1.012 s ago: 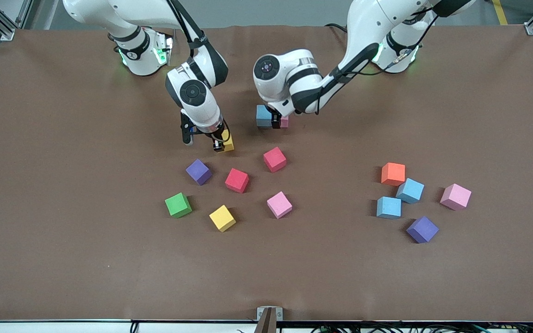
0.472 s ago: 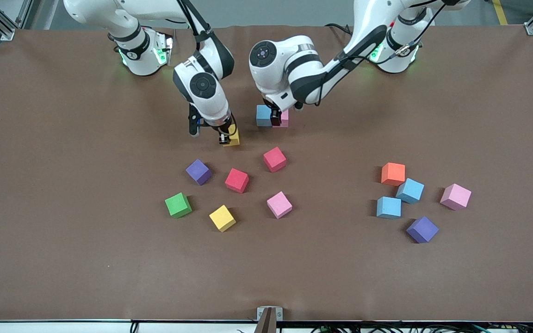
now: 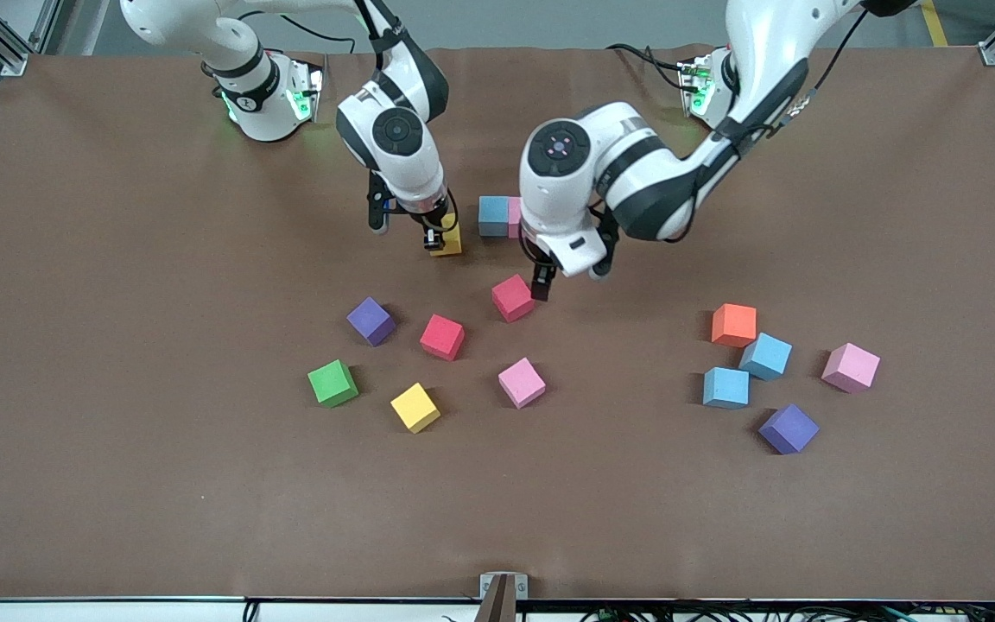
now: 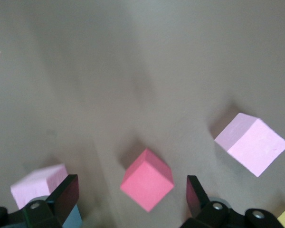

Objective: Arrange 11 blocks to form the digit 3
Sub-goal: 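Move the left gripper back to the cluster over a light blue cube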

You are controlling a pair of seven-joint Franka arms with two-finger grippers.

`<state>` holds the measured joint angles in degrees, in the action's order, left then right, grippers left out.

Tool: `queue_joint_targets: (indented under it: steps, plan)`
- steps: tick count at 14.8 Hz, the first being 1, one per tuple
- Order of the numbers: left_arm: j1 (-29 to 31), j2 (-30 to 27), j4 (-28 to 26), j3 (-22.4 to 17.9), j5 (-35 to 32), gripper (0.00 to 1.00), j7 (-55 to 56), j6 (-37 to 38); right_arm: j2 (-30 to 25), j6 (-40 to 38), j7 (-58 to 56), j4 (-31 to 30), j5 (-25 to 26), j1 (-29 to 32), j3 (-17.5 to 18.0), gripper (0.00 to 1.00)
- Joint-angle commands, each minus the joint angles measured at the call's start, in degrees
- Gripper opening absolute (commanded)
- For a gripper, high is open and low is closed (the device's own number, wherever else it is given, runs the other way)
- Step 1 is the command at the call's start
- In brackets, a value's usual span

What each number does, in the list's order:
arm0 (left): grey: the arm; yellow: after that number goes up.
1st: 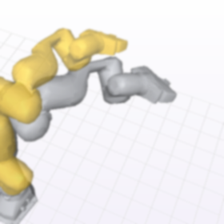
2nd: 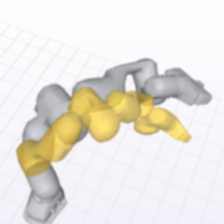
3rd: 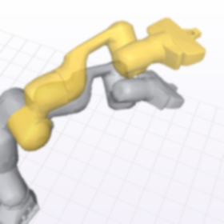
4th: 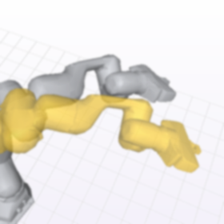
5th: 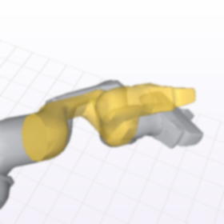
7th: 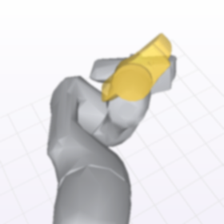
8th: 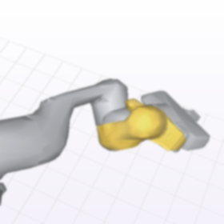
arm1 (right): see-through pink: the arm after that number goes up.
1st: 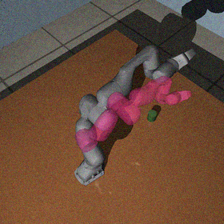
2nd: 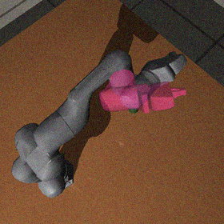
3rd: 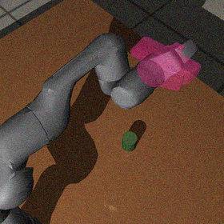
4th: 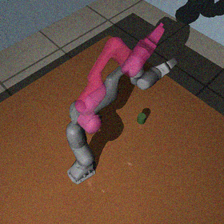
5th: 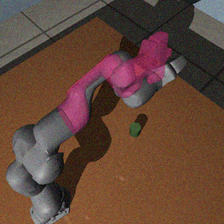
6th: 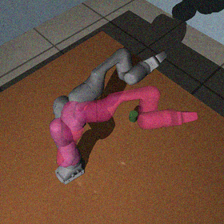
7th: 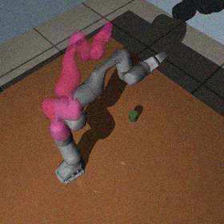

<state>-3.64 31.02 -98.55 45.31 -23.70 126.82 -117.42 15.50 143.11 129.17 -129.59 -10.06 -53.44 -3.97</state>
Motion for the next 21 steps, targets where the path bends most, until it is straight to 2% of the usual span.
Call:
queue_joint_targets:
  steps: [1,4,7,15,18,21]
  plan:
    - [3.1,0.6,0.6,0.4,-1.4,1.00,-13.0,1.0,-2.0,0.1,2.8,-1.9,-1.1,-2.4,-0.2,0.00]
    - [7.2,0.4,0.6,0.3,-1.8,1.00,-29.4,1.0,-2.1,0.1,4.2,-2.0,-1.1,-3.9,-0.2,0.00]
    - [12.0,0.6,-1.1,0.3,-6.1,1.00,-41.8,0.5,-2.0,0.1,4.3,-2.3,-1.1,-4.6,-0.2,0.00]
    - [22.3,2.2,-0.9,0.3,-6.4,1.00,-80.7,-0.5,-1.4,0.9,4.7,-2.7,-1.1,-5.5,-0.2,0.00]
    - [27.1,3.3,-1.1,0.3,-6.5,1.00,-94.7,-4.1,-1.1,2.3,4.9,-2.7,-1.1,-5.7,-0.2,0.00]
    - [28.3,6.2,-1.1,-1.5,-9.4,1.00,-103.2,-7.8,-0.5,2.6,5.7,-2.6,-1.1,-6.1,-0.2,0.00]
